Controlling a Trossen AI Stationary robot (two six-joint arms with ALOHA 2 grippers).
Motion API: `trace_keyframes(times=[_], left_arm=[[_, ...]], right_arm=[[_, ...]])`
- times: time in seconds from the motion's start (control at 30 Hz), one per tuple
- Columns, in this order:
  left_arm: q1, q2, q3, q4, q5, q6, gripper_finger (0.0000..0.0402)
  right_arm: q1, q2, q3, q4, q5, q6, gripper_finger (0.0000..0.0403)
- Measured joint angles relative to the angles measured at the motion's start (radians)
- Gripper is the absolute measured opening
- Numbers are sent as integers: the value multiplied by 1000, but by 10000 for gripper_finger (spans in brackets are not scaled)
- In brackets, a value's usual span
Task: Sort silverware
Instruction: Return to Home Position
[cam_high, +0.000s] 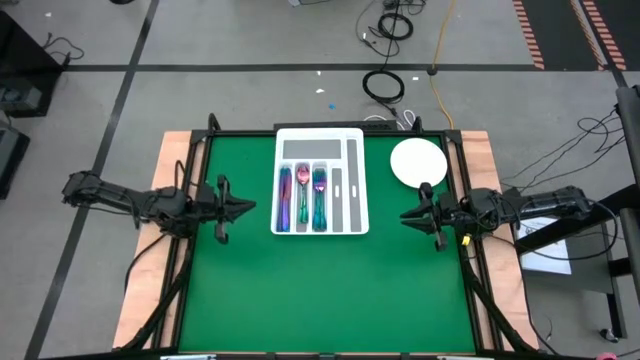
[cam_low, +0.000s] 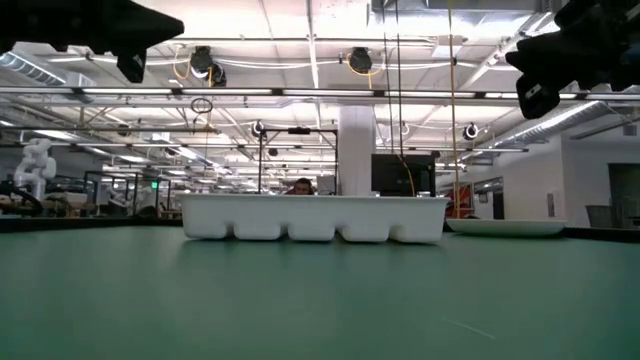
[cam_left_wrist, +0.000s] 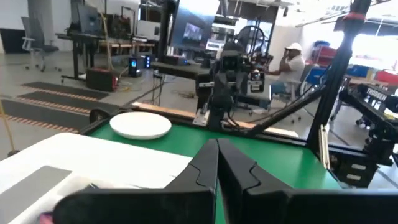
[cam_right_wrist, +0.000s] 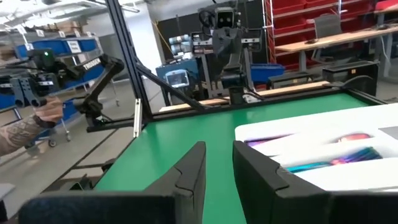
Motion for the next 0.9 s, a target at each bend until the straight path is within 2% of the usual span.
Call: trace_keyframes(times=[0.1, 0.33, 0.47, 0.6, 0.73, 0.9], left_arm=[[0, -6, -25, 20, 1, -9, 3], [0, -26, -139, 185, 0, 17, 3], [0, -46, -180, 215, 0, 17, 3], [0, -58, -223, 257, -1, 16, 3], [0, -57, -240, 262, -1, 17, 3], [8, -58, -240, 256, 7, 27, 2]], right_arm=[[0, -22, -1, -22, 0, 0, 68], [0, -55, -1, -51, 11, -9, 68], [0, -58, -1, -50, 53, -26, 68], [0, -58, -22, -26, 51, 7, 68], [0, -58, -111, 78, 49, 32, 68], [0, -62, -108, 61, 37, 47, 68]])
